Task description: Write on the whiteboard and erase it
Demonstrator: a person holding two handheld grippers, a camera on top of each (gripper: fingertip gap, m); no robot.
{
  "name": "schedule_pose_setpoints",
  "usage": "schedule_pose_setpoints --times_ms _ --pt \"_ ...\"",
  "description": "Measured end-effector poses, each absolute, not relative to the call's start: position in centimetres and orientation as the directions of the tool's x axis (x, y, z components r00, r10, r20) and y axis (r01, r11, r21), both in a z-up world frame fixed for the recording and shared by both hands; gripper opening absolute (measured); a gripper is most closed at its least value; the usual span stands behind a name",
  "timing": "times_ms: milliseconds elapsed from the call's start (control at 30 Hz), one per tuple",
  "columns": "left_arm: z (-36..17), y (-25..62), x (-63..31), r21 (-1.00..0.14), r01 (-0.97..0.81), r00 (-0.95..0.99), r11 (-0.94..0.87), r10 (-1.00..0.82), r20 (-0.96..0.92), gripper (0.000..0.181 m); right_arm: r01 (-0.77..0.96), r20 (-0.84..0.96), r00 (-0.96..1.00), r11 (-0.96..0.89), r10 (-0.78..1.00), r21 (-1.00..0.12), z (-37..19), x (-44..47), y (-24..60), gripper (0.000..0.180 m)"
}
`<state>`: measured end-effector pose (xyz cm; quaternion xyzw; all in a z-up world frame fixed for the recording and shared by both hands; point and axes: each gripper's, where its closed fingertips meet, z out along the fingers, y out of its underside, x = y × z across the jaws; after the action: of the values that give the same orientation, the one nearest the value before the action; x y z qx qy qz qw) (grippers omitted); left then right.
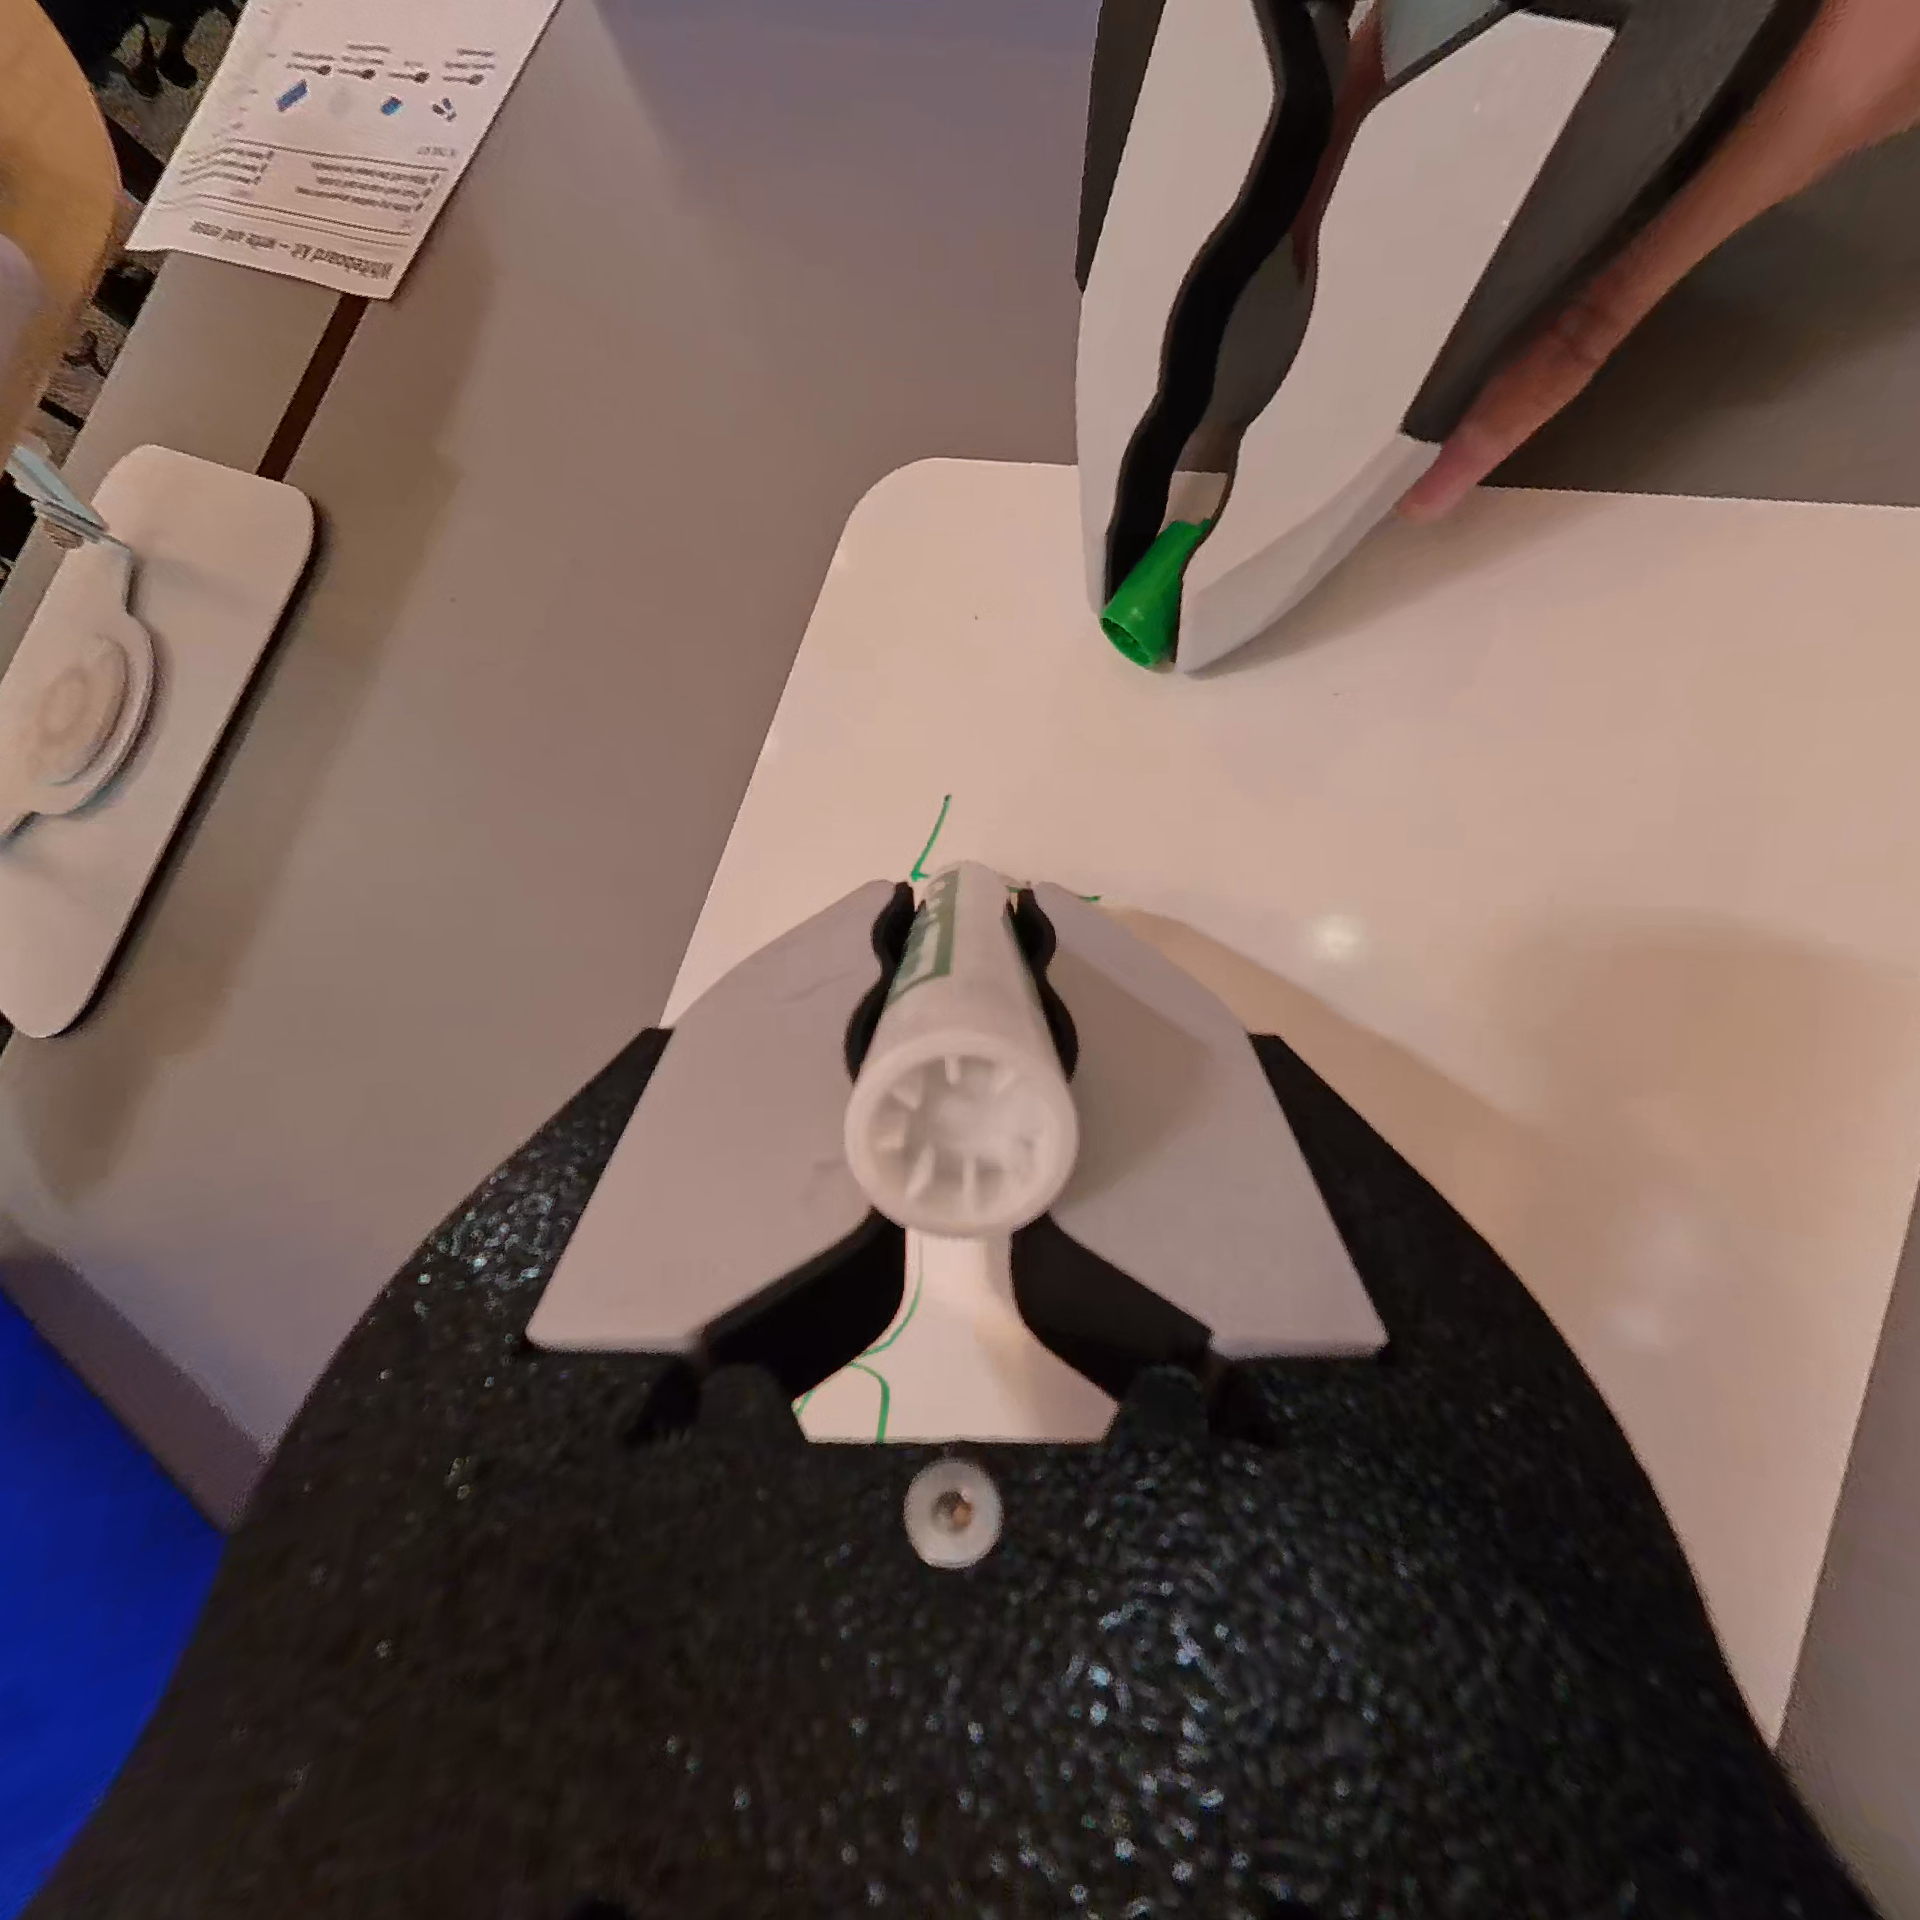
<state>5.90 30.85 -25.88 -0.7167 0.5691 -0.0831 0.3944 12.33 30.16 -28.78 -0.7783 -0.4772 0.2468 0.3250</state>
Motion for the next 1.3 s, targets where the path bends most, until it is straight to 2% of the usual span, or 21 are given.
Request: schedule_pose_setpoints --times_ms 700,833,933,1133,1300 --pt "-26.3 30.6 7.7 -0.644 -0.765 0.287 -0.009 -0.900 -0.328 0.019 0.584 -0.073 0.421 -0.332 0.904 -0.741 -28.7 12.3 30.1 0.018" --pt "-23.3 30.7 7.2 -0.807 -0.586 0.387 -0.081 -0.902 -0.191 0.019 0.584 -0.073 0.422 -0.332 0.904 -0.741 -28.7 12.3 30.1 0.018" --pt "-20.5 31.3 5.5 -0.881 -0.455 0.445 -0.130 -0.890 -0.099 0.019 0.585 -0.067 0.423 -0.329 0.904 -0.742 -28.7 12.3 30.1 0.018" --pt "-16.1 32.0 1.3 -0.955 -0.254 0.514 -0.155 -0.858 0.003 0.019 0.588 -0.044 0.416 -0.305 0.908 -0.750 -28.4 12.5 30.1 0.018" --pt "-13.9 32.2 -1.6 -0.974 -0.174 0.547 -0.147 -0.836 0.029 0.019 0.390 -0.101 0.331 -0.234 0.938 -0.891 -24.0 11.7 29.7 0.018"
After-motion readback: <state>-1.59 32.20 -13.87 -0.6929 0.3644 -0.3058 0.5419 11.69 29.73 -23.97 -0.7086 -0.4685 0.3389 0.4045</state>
